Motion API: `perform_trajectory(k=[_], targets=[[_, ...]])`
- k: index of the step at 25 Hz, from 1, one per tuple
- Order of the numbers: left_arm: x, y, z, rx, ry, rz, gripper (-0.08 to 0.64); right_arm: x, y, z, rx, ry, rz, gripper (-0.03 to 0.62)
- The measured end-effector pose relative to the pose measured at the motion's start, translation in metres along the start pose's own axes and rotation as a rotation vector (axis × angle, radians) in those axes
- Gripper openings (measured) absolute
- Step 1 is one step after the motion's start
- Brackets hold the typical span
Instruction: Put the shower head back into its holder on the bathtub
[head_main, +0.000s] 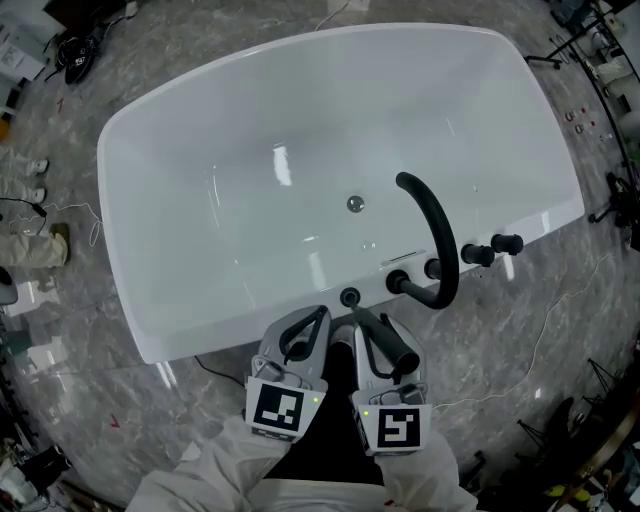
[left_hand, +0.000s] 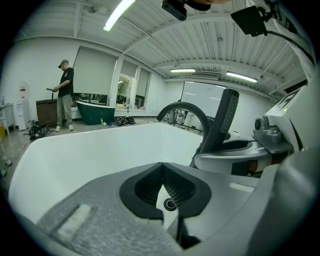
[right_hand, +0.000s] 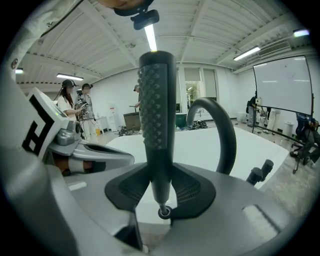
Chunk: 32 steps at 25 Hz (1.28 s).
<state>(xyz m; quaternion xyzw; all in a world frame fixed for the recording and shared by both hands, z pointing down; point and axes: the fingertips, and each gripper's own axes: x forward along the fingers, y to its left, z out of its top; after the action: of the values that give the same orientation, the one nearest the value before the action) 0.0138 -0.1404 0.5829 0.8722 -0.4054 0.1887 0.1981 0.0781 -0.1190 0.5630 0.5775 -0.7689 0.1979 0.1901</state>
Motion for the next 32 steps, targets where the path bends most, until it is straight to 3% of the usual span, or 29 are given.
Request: perform_trajectory(k=[7,18,32], targets=[[0.006,0.003,-0.016,-0.010,0.024,0.003,0.002,0.013,0.001,-0.013,0.025,0.014,0.001,0.138],[0.014,0.013,-0.039,-0.030,0.049,0.004,0.002,0.033,-0.012,-0.038,-0.013,0.043,-0.016,0.138],[0.020,0.025,-0.046,-0.028,0.051,0.005,0.002,0.045,-0.007,-0.058,-0.039,0.071,-0.010,0.138]])
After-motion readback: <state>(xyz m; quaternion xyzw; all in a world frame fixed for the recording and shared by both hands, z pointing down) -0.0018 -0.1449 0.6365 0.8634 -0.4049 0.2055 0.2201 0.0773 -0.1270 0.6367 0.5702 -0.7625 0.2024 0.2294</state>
